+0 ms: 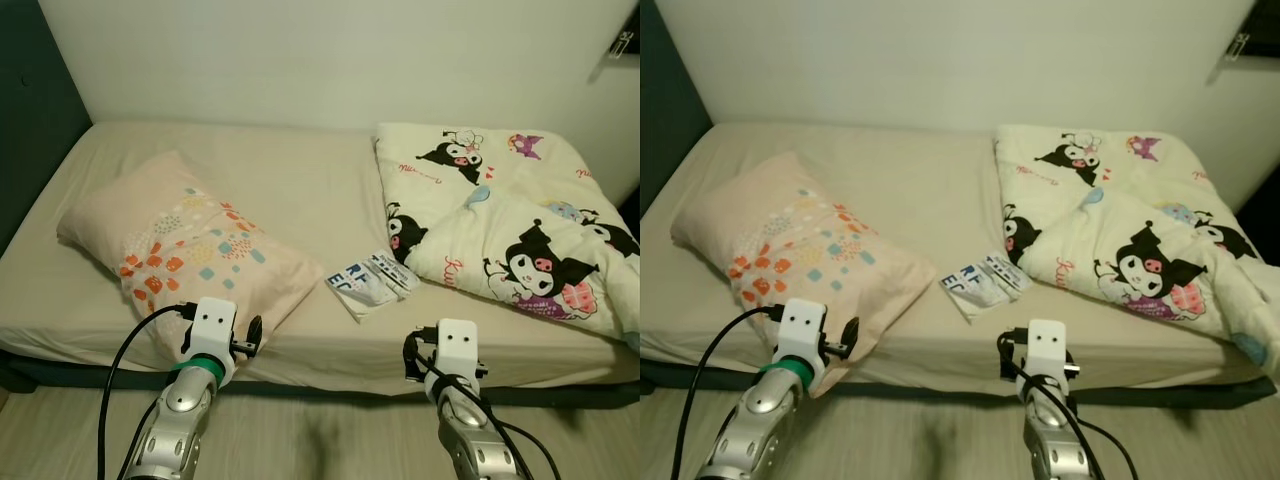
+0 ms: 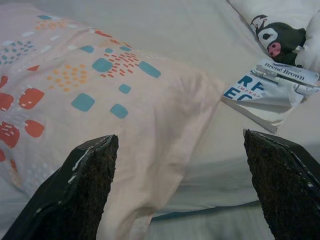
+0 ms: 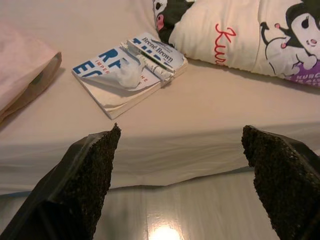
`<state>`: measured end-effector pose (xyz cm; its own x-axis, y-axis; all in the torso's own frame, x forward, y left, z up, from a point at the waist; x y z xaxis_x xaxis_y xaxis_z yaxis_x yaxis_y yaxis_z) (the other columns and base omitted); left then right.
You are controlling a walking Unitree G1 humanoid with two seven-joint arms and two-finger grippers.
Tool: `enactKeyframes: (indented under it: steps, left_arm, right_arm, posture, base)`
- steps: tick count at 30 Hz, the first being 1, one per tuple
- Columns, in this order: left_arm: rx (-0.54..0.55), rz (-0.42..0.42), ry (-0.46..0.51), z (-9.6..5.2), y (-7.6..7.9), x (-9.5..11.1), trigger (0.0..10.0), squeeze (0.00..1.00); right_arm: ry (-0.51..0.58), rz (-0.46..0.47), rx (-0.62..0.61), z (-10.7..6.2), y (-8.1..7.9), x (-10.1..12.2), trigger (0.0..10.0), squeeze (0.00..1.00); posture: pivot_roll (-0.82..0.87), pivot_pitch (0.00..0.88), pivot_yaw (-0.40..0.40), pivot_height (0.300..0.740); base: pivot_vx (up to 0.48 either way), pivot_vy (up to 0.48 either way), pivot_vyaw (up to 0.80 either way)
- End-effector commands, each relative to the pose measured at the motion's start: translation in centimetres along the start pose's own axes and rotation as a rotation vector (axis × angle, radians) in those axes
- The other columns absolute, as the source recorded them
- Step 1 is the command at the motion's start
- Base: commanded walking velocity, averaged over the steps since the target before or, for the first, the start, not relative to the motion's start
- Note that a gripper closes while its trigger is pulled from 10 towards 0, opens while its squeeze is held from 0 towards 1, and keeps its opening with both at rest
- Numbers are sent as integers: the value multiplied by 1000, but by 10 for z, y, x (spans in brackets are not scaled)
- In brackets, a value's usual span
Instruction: Clean up the room
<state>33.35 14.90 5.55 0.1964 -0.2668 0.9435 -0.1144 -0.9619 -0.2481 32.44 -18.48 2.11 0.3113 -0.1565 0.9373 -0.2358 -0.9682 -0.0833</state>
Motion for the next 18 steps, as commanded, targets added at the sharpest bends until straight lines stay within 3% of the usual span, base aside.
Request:
enactKeyframes:
  steps: [1,18]
  left_arm:
    - [-5,-8,-13,-2,1,-5,10000,0]
    - [-6,8,-24,-1,3,-6,10000,0]
  right_arm:
    - [-26,-2,-11,-1,4,-7,10000,0]
    - [-32,1,-13,0,3,-7,10000,0]
  posture:
    - [122,28,20,740]
    - [123,19,20,740]
  base:
    - [0,0,0]
    - [0,0,0]
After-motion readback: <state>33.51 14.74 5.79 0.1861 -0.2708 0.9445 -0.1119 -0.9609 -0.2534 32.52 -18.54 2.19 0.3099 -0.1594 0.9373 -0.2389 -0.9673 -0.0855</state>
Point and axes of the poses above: a point about 5 cm out from each wrist's last joint towards the gripper, its own z axis pointing out of the wrist towards the gripper, its own x axis along the axis of the wrist's last joint, y = z × x, the point moved 4 cm from there along z, pointing out of the wrist towards the gripper, and after that the axes turned 9 degrees about z, right-handed, at the moved point
